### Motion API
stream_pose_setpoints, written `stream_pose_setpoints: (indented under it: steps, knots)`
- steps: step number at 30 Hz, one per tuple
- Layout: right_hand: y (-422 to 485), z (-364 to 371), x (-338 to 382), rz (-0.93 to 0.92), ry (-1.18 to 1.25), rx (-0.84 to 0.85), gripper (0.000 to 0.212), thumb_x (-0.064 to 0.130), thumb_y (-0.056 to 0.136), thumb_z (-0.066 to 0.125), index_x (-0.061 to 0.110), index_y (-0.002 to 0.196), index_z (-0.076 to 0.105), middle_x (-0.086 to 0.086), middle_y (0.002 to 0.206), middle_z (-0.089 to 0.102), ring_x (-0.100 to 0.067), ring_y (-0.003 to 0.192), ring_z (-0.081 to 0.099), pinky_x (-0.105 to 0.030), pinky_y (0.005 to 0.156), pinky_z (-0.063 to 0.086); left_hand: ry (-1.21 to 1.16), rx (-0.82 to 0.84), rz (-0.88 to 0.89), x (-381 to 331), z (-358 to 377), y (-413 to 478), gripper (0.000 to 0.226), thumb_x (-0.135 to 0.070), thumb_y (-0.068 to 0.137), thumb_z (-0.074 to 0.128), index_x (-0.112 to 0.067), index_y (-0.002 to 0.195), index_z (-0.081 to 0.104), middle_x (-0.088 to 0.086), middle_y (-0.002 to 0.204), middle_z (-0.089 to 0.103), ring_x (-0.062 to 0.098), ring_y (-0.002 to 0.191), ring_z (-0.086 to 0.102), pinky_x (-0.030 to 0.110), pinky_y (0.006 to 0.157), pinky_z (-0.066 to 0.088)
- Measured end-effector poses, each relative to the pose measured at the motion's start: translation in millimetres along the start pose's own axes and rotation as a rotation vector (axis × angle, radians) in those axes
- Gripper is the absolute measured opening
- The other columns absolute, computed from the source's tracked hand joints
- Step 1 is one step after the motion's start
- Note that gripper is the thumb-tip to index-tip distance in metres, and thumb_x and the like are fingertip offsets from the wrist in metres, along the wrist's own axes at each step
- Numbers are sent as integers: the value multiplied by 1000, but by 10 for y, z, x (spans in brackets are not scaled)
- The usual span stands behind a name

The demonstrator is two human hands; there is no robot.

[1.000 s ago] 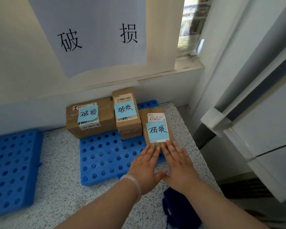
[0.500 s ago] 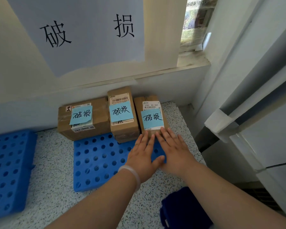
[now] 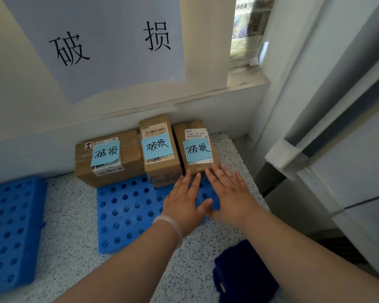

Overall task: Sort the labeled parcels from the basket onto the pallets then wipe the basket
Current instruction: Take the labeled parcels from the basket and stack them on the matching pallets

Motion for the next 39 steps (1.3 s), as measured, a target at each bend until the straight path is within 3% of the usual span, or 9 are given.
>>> stream_pose_setpoints:
  steps: [2,8,17,21,28,34,39]
  knots:
    - [-200,-22,52,37,-9,5,105,68,84,52,28,155,-13,5,162,-21,-15,147,-25,-39,117,-19,44,-6,-8,38,-34,-137,76,-64,95,31,-36,153,-9,-10,161,-18,13,149,-12,44,122,6]
    - [-919,-127,349,206,-19,-61,110,70,81,56,31,153,-18,3,161,-26,-16,147,-26,-41,117,-17,181,-59,48,-41,-176,-701,82,-68,92,34,-37,153,-11,-6,162,-19,20,150,-7,48,121,11]
    - [-2528,-52,1087,403,24,-171,108,69,82,56,33,154,-16,6,161,-25,-14,147,-26,-43,120,-15,220,-93,284,-525,-27,-1966,89,-70,88,43,-41,153,-11,-3,163,-16,22,151,-2,47,121,10]
    - [-3130,-209,1199,471,-14,-303,104,72,82,51,30,155,-11,6,164,-15,-13,149,-19,-43,121,-12,169,-94,422,-908,51,-2413,88,-66,88,47,-39,154,-6,-1,164,-8,21,150,1,43,121,12]
    - [-4290,-279,996,708,53,-412,104,63,84,58,35,154,-14,8,163,-19,-12,148,-22,-40,119,-15,163,-93,659,-1804,298,-3005,85,-67,89,45,-39,154,-4,-1,164,1,22,150,5,41,121,16]
    - [-5333,-194,597,949,103,-438,96,47,93,55,33,154,-17,7,161,-24,-14,147,-25,-42,120,-14,146,21,826,-2679,785,-3432,83,-64,91,45,-40,154,-3,-2,164,3,20,150,6,40,120,14]
    - [-6099,55,241,1065,177,-421,99,44,92,58,33,152,-21,4,161,-26,-16,147,-26,-43,121,-11,144,97,891,-3343,1253,-3718,81,-62,92,45,-40,154,-1,-3,164,4,20,150,6,40,121,13]
Point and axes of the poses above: each hand's wrist, its own y-axis towards the middle knuckle, its own z-axis out of the palm, x = y × z, the point moved 8 cm from there along y, towards the middle knuckle
